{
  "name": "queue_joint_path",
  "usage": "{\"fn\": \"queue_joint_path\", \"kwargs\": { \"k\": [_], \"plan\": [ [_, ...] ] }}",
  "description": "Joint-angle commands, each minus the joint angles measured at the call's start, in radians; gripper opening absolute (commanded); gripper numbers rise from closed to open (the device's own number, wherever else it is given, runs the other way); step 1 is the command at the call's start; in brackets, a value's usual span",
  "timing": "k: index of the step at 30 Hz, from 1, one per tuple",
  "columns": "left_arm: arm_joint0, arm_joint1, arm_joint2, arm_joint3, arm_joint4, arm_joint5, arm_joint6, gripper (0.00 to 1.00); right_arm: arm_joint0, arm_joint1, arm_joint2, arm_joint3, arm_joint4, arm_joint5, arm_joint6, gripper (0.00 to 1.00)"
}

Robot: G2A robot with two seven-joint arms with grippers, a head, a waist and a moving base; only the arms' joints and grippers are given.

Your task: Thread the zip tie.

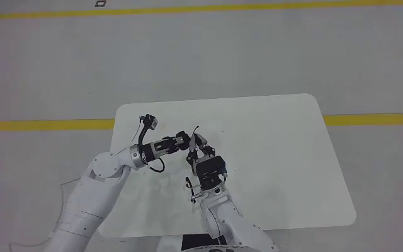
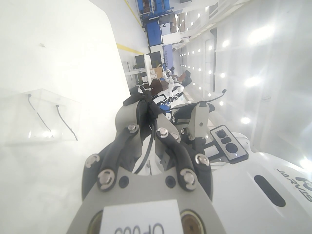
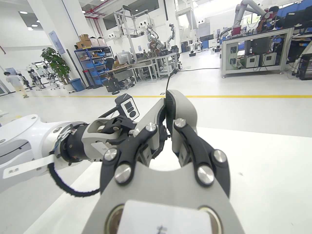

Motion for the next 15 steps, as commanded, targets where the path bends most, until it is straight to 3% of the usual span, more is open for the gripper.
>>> {"fn": "queue_joint_path", "kwargs": {
  "k": [1, 15],
  "plan": [
    [0.0, 0.0, 0.001, 0.0, 0.0, 0.0, -0.001, 0.0, 0.0, 0.0, 0.0, 0.0, 0.0, 0.0, 0.0, 0.0],
    [0.0, 0.0, 0.001, 0.0, 0.0, 0.0, -0.001, 0.0, 0.009, -0.002, 0.01, 0.007, -0.026, 0.0, 0.03, 0.0]
  ]
}}
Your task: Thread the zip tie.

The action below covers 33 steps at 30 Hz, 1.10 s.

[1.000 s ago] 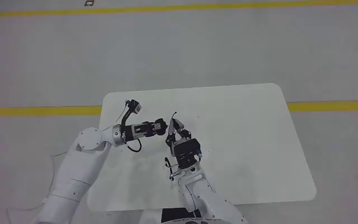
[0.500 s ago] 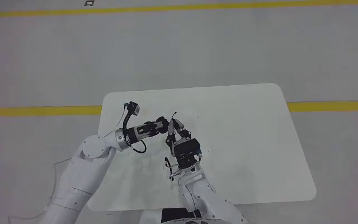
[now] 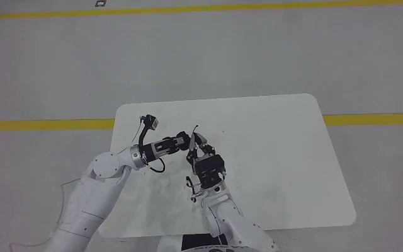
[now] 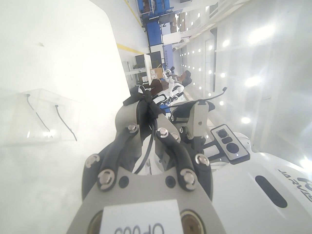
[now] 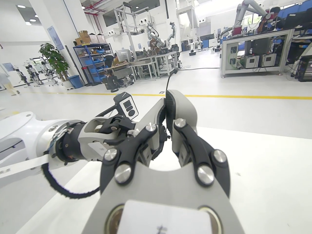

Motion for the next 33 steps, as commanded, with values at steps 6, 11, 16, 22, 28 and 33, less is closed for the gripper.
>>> {"fn": "queue_joint_path", "kwargs": {
  "k": [6, 11, 16, 22, 28, 33],
  "plan": [
    [0.0, 0.0, 0.0, 0.0, 0.0, 0.0, 0.0, 0.0, -0.001, -0.014, 0.014, 0.011, -0.008, 0.0, 0.008, 0.0],
    [0.0, 0.0, 0.0, 0.0, 0.0, 0.0, 0.0, 0.0, 0.003, -0.025, 0.019, 0.021, -0.009, 0.0, 0.011, 0.0],
    [0.0, 0.0, 0.0, 0.0, 0.0, 0.0, 0.0, 0.0, 0.01, -0.031, 0.017, 0.03, -0.009, 0.0, 0.011, 0.0],
    [0.0, 0.0, 0.0, 0.0, 0.0, 0.0, 0.0, 0.0, 0.01, -0.035, 0.021, 0.034, -0.011, 0.0, 0.012, 0.0],
    [0.0, 0.0, 0.0, 0.0, 0.0, 0.0, 0.0, 0.0, 0.011, -0.037, 0.023, 0.034, -0.013, 0.0, 0.014, 0.0],
    [0.0, 0.0, 0.0, 0.0, 0.0, 0.0, 0.0, 0.0, 0.011, -0.035, 0.021, 0.033, -0.013, 0.0, 0.016, 0.0]
  ]
}}
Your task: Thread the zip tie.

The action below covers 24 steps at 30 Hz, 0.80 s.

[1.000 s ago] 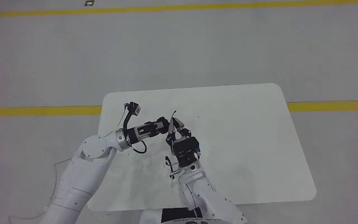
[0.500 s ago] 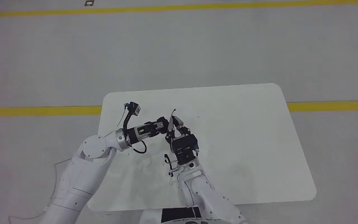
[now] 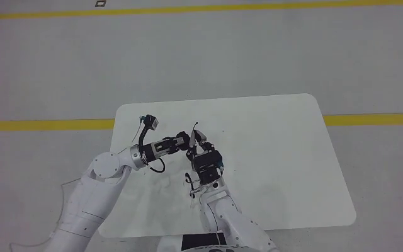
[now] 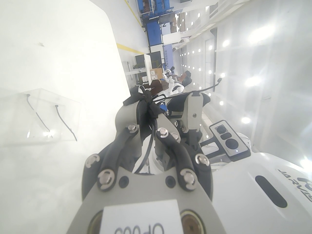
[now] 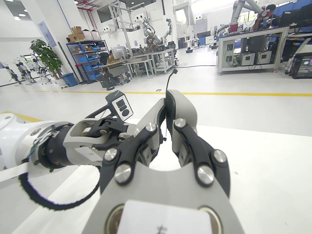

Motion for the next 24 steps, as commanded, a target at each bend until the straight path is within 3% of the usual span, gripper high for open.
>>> {"fn": "queue_joint_path", "kwargs": {
  "k": [1, 24],
  "plan": [
    [0.0, 0.0, 0.0, 0.0, 0.0, 0.0, 0.0, 0.0, 0.0, 0.001, -0.001, -0.001, 0.0, 0.0, 0.001, 0.0],
    [0.0, 0.0, 0.0, 0.0, 0.0, 0.0, 0.0, 0.0, -0.005, 0.004, 0.001, 0.001, -0.001, 0.0, 0.015, 0.0]
  ]
}}
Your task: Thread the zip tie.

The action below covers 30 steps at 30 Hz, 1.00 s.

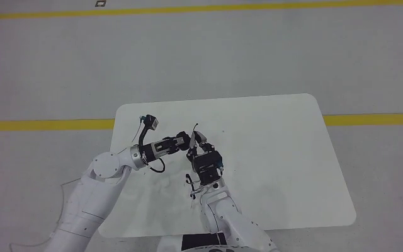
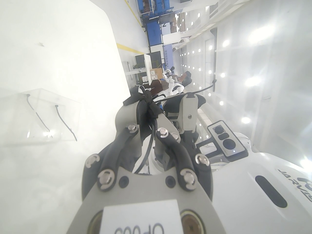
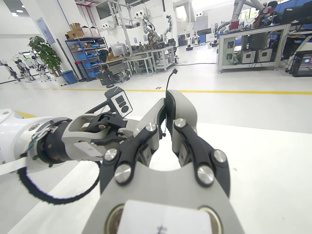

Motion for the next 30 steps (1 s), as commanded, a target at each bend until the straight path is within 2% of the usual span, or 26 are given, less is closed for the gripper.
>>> {"fn": "queue_joint_path", "kwargs": {
  "k": [1, 30],
  "plan": [
    [0.0, 0.0, 0.0, 0.0, 0.0, 0.0, 0.0, 0.0, 0.001, 0.0, -0.001, 0.001, 0.0, 0.0, 0.001, 0.0],
    [0.0, 0.0, 0.0, 0.0, 0.0, 0.0, 0.0, 0.0, -0.006, -0.008, 0.017, 0.006, -0.005, 0.0, 0.027, 0.0]
  ]
}}
